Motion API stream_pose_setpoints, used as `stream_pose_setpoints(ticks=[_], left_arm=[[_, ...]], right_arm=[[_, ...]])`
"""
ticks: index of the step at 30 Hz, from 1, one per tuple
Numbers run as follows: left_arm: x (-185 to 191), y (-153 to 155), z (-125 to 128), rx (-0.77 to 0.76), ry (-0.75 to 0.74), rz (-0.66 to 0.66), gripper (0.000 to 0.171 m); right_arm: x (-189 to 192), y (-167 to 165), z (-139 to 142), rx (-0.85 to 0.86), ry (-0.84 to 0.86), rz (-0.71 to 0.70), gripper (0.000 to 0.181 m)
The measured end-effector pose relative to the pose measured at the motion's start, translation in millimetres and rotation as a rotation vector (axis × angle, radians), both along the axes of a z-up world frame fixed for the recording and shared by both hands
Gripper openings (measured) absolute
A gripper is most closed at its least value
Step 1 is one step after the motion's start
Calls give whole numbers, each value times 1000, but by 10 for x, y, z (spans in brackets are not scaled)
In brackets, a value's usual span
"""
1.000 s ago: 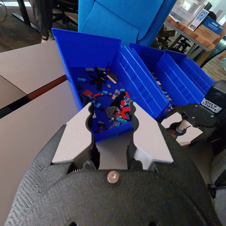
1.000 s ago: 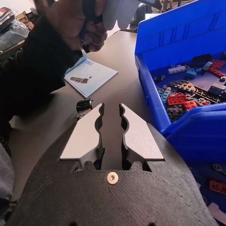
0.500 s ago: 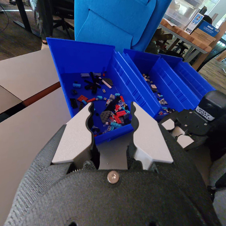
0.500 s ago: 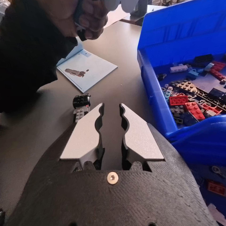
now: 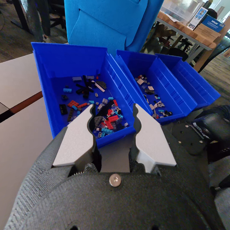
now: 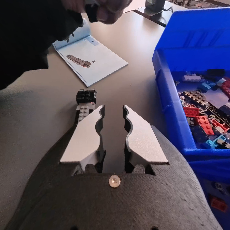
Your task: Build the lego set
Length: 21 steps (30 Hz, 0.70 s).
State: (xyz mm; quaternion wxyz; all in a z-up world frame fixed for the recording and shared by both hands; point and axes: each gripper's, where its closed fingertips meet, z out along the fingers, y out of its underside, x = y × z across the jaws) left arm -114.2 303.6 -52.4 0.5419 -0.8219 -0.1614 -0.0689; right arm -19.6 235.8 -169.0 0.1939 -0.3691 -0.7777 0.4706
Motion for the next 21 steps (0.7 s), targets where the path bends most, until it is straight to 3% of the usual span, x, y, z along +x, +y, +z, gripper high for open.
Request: stream_pose_setpoints(ticks=[8, 21], left_arm=[[68, 108, -85, -43, -6, 11, 59], [138, 362, -253, -65, -26, -14, 59]], right_arm=[[42, -38, -51, 53, 6, 31, 34], [28, -1, -64, -2, -52, 30, 35]])
